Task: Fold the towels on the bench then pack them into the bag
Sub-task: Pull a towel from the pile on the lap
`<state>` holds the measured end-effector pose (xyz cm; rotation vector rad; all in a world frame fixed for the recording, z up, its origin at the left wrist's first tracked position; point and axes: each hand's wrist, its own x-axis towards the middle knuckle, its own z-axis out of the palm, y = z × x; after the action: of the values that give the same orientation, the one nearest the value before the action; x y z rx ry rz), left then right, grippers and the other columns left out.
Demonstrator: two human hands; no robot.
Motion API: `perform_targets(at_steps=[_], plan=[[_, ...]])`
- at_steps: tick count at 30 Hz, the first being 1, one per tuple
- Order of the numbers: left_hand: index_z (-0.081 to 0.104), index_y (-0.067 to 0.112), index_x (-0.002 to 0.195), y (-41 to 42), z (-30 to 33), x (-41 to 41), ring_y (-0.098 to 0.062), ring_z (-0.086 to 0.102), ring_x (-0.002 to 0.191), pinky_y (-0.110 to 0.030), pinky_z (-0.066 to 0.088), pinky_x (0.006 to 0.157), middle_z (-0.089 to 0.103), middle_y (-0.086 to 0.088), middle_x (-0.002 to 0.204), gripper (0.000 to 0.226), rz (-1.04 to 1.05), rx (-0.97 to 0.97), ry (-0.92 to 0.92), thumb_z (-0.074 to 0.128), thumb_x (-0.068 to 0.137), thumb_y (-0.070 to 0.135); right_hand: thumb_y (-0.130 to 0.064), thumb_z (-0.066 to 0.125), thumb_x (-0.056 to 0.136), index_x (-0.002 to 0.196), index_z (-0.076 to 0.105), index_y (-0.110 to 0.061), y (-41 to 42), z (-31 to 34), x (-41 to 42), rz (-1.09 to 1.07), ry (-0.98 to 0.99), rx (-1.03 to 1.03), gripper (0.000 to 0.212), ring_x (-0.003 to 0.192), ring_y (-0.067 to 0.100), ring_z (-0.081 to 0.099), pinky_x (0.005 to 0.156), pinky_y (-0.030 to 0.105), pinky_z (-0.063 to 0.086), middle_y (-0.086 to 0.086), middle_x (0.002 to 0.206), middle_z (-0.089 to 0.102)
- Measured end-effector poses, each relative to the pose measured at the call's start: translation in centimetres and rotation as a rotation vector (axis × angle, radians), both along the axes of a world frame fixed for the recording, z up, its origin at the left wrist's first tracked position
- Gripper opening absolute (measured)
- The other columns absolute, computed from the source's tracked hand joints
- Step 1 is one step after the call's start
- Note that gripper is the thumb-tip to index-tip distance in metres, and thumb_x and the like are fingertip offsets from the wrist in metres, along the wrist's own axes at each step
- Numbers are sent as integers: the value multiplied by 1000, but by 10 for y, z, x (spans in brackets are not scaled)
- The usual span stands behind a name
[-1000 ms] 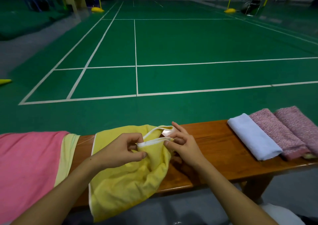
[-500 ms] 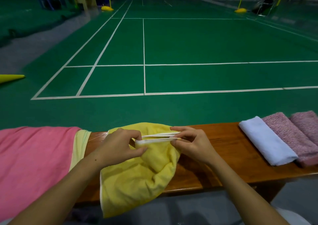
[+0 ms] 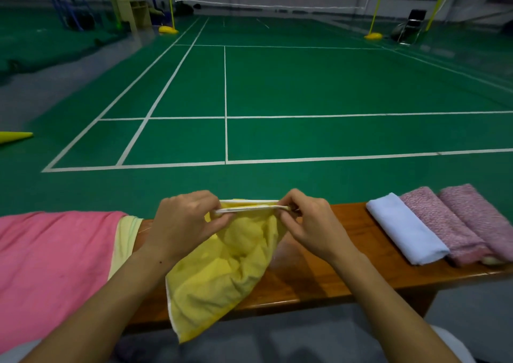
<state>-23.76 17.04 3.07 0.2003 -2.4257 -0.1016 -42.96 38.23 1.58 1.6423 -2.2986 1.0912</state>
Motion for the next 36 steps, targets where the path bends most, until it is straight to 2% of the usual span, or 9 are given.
perform_targets(at_steps=[4,8,10,12,15,20,28,33,36], plan=[[65,18,79,4,32,1,-14,63,64,-39,56,60,65,8,73,27,-72,244,107,73,86,42,-45,58,92,98,57,-32,-1,36,6,-84,77,-48,15,84,12,60,74,42,53,-14,87,62],[63,14,89,8,73,10,-11,65,70,-29,58,68,66,2,78,26,-169,541,168,87,83,9,-34,70,92,108,62,-32,1,83,10,-38,-17,-182,19,97,6,67,87,37,56,-13,97,69],[63,11,97,11,92,17,-10,60,69,-24,53,65,65,-2,79,25,-233,655,256,84,85,4,-20,80,90,113,71,-20,4,105,14,20,-154,-261,24,90,0,72,80,24,57,-10,93,76],[64,9,107,15,110,23,-11,59,69,-24,51,63,64,-11,80,30,-253,759,369,83,85,2,-18,84,88,103,77,-14,6,123,20,28,-193,-352,17,77,-2,70,71,19,52,-10,84,76],[70,13,108,21,123,29,-18,67,77,-30,56,72,73,-7,86,30,-236,789,403,85,82,5,-25,83,90,91,75,-18,9,138,32,12,-174,-445,10,65,3,60,61,25,48,-9,74,70],[74,16,99,36,141,45,-12,72,85,-24,58,80,79,2,92,21,-313,867,451,83,80,14,-29,76,96,94,65,-16,29,156,51,33,-163,-438,17,58,7,42,53,26,34,4,64,56],[75,9,100,45,152,52,-13,70,79,-26,60,68,77,-3,90,13,-342,810,422,79,88,11,-36,78,93,97,67,-16,41,158,55,48,-220,-429,24,58,9,51,50,22,38,6,70,65],[75,8,100,12,101,24,-16,70,71,-33,60,56,76,-9,88,13,-195,861,265,80,90,14,-38,77,94,97,69,-19,5,107,19,-26,-282,-292,20,61,4,52,54,18,40,-5,73,62],[74,12,98,-23,46,-7,-20,69,68,-36,59,50,73,-12,86,13,-36,887,130,82,90,19,-37,71,98,101,68,-20,-29,55,-8,-88,-310,-139,17,75,7,60,64,26,47,-4,87,68]])
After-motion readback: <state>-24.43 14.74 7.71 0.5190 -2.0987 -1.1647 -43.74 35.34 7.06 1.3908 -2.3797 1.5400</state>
